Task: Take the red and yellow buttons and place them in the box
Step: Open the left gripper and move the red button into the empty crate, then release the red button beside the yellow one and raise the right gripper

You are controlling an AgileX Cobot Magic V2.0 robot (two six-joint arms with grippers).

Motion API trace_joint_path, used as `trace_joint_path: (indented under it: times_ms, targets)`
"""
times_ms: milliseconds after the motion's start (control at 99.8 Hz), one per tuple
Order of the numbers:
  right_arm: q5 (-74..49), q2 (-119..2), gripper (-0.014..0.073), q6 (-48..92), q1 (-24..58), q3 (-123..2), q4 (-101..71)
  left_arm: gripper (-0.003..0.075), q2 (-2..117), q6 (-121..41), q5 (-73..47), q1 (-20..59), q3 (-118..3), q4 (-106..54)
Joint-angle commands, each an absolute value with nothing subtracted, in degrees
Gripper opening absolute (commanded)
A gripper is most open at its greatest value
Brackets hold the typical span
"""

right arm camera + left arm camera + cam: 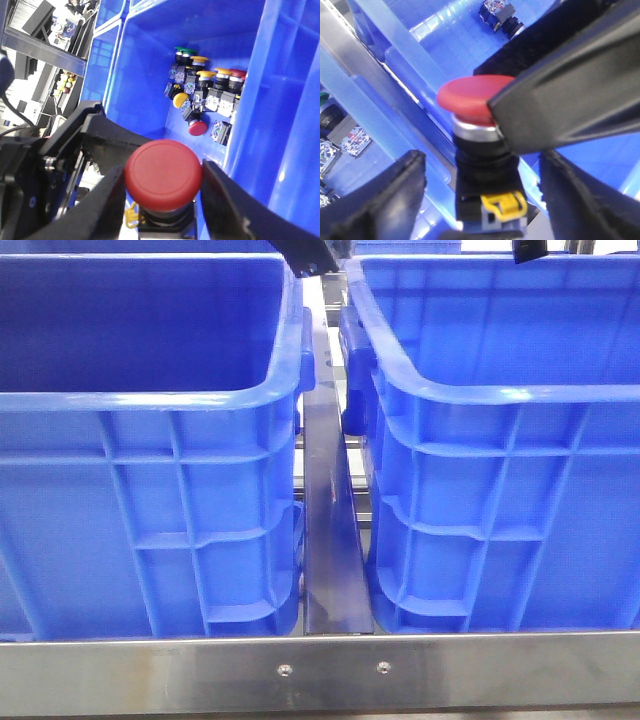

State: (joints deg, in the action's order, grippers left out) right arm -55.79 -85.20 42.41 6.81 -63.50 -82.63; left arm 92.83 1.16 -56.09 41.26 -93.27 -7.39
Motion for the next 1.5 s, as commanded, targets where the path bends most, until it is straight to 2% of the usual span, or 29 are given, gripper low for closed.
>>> trace_joint_path:
  times_ms: [0,150,491,812,1032,1493]
  targets:
    - [-55.42,-83.2,0.0254,43.56,5.02,-65.46,-86.81,0.0474,90.31,1.2,-53.42,41.81,-94.92,-8.55]
    - [-54.69,-83.11,0.0254,45.57,-0.26,-65.46,-86.81,0.0474,90.31,1.2,-53.96,41.71,-94.92,-8.44]
    - [-50.18,-83.11,0.0254,61.27,-10.97,-65.46,-82.07,0.0473,90.31,1.2,-54.79,41.71,-94.92,-8.44]
    - [-32.94,-83.31,0.0254,72.37,-11.15,-62.55,-77.39,0.0473,90.31,0.0,-55.96,41.71,-94.92,-8.35]
    - [-19.76,-85.7,0.0254,74.48,-10.73,-62.29,-77.78,0.0473,90.31,0.0,-56.29,41.71,-94.92,-8.35]
    - [-19.47,-96.51,0.0254,74.55,-10.72,-67.86,-79.4,0.0473,90.31,0.0,-56.17,41.71,-94.92,-8.35]
